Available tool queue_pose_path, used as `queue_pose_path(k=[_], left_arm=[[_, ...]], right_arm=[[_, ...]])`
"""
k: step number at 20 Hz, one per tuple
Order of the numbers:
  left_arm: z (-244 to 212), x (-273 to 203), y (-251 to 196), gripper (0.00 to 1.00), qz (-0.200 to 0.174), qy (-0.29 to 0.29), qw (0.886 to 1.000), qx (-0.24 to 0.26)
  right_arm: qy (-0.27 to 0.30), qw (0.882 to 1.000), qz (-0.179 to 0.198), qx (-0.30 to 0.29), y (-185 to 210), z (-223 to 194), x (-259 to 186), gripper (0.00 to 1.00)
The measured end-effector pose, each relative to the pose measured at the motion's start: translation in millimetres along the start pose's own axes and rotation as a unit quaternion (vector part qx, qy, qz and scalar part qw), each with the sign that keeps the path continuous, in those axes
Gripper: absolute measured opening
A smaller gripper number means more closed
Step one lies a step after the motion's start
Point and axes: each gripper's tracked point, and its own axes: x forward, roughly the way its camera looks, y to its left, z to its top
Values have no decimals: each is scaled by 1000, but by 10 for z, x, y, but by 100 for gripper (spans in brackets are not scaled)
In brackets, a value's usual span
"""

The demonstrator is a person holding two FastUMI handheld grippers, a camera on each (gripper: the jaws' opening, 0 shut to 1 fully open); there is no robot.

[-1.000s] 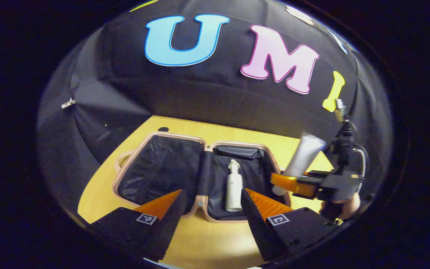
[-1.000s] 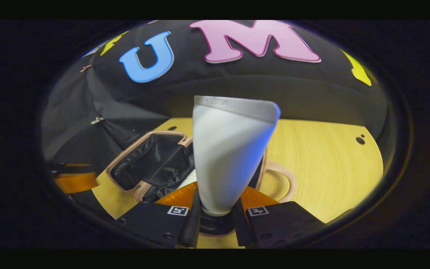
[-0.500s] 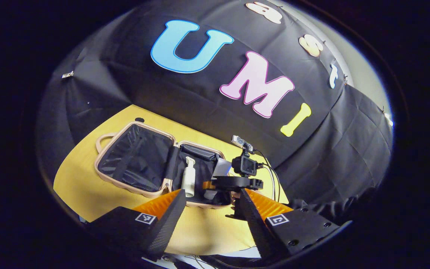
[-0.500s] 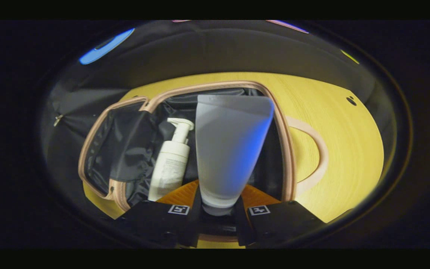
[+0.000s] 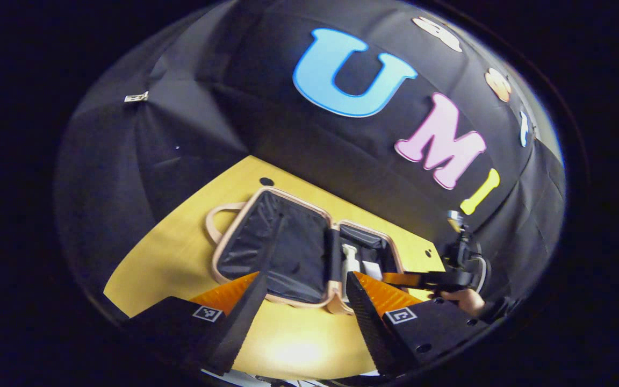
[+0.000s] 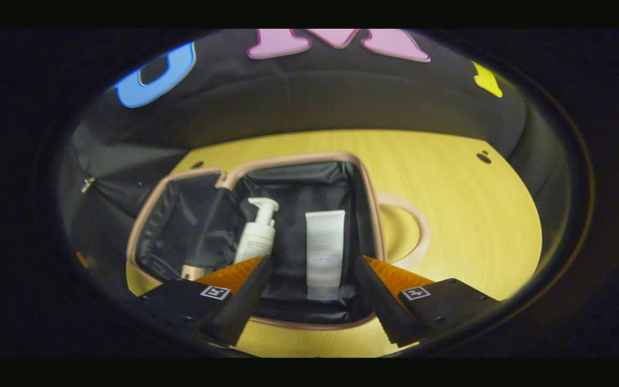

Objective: First open the suitcase, pack the skin care products into it, and then close the suitcase.

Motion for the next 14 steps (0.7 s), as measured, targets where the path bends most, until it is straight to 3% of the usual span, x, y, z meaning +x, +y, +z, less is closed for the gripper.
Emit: queue_pose_path(k=[2,5,8,10,14], left_arm=[[108,393,452,95,25,13,999,-16],[273,904,1006,96,65,31,997,-20],[406,1283,1336,96,95,47,994,-2],[438,1474,1391,96,94,59,994,-16],[485,1718,1567,96,112,82,990,18]], right_arm=[[-61,998,17,5,-8,214,-404,98],[-125,992,4,7,-281,353,-972,97],[-151,987,-44,-17,-781,230,-1402,97],[-158,984,-76,-31,-1083,125,-1671,98],[-170,980,-104,-25,-1472,-71,-2116,97]])
